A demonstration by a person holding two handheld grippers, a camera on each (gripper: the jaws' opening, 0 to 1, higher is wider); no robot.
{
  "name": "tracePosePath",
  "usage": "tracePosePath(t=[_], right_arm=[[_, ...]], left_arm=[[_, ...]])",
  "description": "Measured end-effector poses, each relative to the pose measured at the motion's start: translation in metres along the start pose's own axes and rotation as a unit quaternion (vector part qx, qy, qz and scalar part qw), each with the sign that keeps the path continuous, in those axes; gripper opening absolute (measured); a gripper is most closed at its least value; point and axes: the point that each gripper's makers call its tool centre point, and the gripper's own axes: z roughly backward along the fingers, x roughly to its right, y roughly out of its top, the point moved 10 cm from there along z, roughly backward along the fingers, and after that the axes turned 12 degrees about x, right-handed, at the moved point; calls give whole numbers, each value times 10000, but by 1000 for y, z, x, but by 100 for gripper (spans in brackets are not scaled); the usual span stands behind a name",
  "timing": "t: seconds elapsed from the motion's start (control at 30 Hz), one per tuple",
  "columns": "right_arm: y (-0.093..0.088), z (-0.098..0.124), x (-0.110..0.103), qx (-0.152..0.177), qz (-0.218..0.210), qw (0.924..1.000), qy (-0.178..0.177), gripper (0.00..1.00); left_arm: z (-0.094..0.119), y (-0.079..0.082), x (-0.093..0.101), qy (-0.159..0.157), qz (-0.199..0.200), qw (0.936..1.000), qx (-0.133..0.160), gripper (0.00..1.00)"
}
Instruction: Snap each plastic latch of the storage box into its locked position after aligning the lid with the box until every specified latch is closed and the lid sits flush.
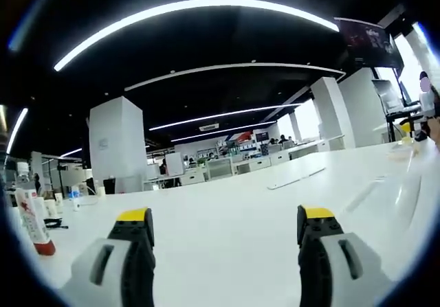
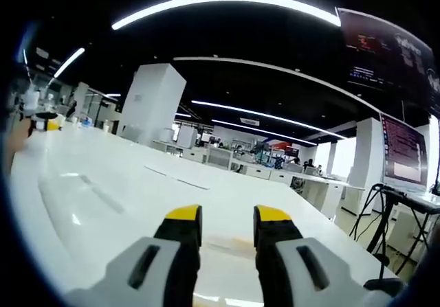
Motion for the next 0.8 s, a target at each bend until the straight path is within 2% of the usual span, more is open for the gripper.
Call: tracePosePath(t=[0.23,0.37,0.5,0.63,0.8], right_arm=[[-2,2,4,-98,-14,9996,-271,29],[0,5,7,0,-20,9990,-437,29],[1,6,7,39,35,9988,-493,29],[3,7,8,108,82,9985,-530,29],[3,8,11,119,53,9980,-611,29]], left_arm=[[0,1,-3,18,162,9998,76,86],[-2,4,-3,9,282,9995,145,86],[-5,12,4,-232,398,9988,179,86],[-11,25,12,-410,405,9978,334,86],[-20,32,27,-808,610,9946,221,86]])
